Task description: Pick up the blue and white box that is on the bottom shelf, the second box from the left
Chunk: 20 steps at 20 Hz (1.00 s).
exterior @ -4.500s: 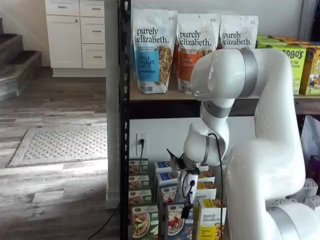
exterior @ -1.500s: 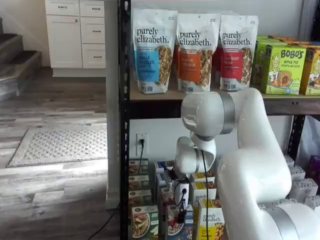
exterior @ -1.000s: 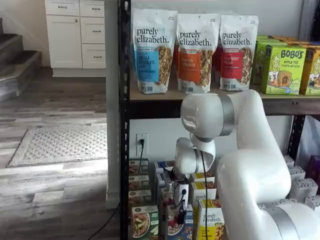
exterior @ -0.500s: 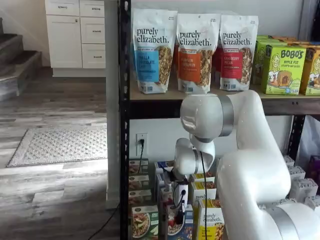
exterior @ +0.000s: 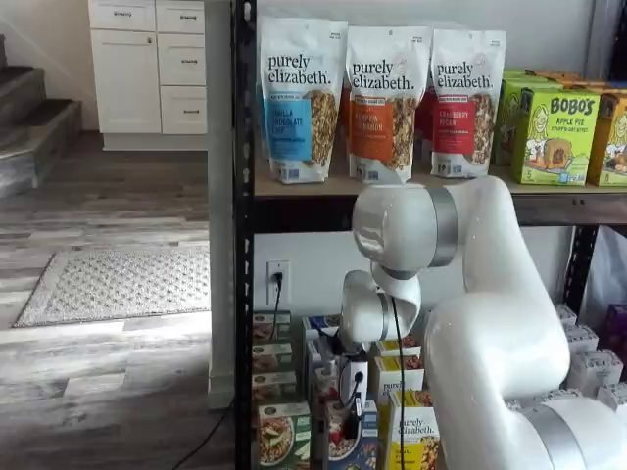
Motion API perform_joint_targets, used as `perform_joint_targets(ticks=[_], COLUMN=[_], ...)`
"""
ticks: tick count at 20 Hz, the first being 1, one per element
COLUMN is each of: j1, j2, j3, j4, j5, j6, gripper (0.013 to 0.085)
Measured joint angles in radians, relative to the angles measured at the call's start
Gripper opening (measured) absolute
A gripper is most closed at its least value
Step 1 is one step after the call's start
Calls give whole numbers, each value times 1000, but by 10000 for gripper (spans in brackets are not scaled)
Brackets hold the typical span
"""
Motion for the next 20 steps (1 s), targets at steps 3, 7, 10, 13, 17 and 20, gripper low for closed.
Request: perform_joint_targets(ticks=[3,7,10,13,17,20], j1=[1,1,1,1,2,2], j2=[-2,-8,-14,-20,-38,-63], j3=[1,8,19,26,57,98], j4=[0,-2,-12,-32,-49,-47], j5=[3,2,-9,-7,-16,-30], j6=[1,3,12,29,43,42], gripper=[530,450,410,410,410,410])
